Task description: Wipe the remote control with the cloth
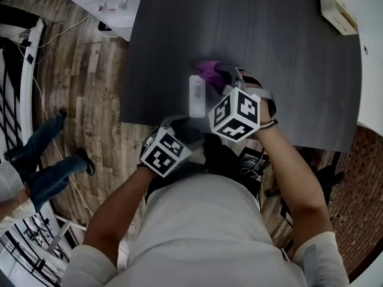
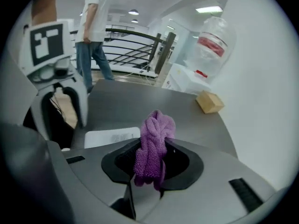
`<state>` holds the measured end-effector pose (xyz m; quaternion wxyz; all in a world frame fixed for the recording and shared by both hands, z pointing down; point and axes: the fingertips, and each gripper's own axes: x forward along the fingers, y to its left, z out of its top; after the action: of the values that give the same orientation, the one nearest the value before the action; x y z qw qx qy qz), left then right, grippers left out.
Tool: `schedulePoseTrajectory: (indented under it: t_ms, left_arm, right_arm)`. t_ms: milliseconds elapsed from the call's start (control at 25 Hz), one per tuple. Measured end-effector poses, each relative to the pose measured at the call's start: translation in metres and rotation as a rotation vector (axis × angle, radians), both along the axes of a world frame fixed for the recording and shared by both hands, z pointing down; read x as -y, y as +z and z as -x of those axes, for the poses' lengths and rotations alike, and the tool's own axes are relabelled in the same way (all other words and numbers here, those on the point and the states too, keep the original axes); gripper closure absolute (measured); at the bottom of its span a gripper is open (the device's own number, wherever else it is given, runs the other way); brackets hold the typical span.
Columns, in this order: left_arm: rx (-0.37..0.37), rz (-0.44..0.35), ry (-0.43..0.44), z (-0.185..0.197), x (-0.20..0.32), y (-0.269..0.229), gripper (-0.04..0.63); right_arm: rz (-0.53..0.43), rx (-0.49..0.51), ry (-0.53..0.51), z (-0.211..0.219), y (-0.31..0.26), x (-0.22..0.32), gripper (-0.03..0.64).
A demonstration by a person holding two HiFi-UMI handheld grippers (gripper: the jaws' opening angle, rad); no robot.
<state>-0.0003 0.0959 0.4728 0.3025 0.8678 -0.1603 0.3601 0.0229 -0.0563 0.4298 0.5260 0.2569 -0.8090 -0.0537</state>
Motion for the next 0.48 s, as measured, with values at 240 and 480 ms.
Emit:
schedulePoseTrajectory:
  t_ms: [240,480]
  left_arm:
    - [-0.091,0.134,0.049,-0.051,-0.023,-0.001,0.38]
    - [0.037,0.112,0.011,-0.037,0.008,0.028,0.387]
  right_arm:
    - [-0.012,-0.226,-0.494,0.069,0.042,-0.013,0.495]
    - [0.09,-0.297,-0.464,0.035,0.047,-0.015,0.495]
